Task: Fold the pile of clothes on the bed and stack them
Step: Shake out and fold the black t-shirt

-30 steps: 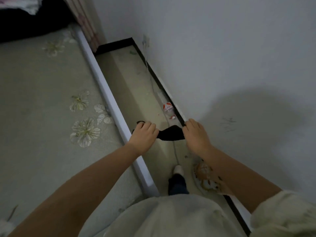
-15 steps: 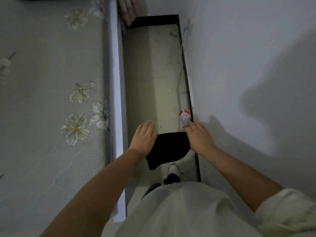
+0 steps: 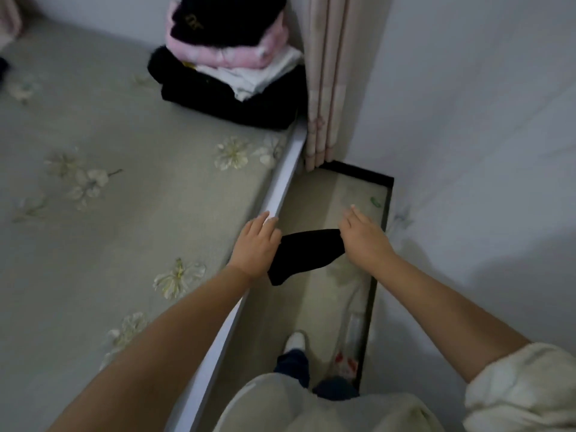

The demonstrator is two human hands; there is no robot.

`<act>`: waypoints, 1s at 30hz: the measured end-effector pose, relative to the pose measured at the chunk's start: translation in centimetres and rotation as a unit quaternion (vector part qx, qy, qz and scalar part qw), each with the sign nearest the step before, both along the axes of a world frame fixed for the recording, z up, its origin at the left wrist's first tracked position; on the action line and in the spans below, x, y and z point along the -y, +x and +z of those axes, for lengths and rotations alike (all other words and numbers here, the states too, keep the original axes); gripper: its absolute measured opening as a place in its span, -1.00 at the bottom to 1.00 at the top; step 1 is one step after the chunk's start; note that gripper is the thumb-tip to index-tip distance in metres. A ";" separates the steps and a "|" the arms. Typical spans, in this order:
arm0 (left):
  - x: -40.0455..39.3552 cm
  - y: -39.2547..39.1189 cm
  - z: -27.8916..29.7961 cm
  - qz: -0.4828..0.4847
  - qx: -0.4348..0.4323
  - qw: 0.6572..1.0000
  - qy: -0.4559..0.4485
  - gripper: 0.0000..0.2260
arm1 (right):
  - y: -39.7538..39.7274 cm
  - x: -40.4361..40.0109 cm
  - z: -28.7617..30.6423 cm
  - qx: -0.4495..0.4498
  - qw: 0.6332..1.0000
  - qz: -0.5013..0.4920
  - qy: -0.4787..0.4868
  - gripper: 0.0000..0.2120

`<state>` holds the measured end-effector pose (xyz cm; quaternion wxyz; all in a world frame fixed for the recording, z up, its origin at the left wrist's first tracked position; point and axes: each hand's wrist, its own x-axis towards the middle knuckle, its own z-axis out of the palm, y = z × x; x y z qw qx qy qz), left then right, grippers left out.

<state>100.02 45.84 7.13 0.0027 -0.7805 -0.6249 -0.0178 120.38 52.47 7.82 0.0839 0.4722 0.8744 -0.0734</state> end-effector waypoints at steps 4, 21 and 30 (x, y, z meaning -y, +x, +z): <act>-10.4 -2.1 3.3 0.013 -0.019 0.995 0.094 -0.90 | -1.9 -11.3 3.4 -0.049 0.996 0.031 0.063 -0.61; -37.9 -22.3 17.1 0.263 -0.120 0.898 0.331 -0.73 | -29.3 -49.1 17.2 -0.251 0.892 0.338 0.163 -0.82; -47.1 -36.6 27.9 0.340 -0.191 0.826 0.408 -0.87 | -49.9 -60.6 27.2 -0.335 0.849 0.359 0.194 -0.87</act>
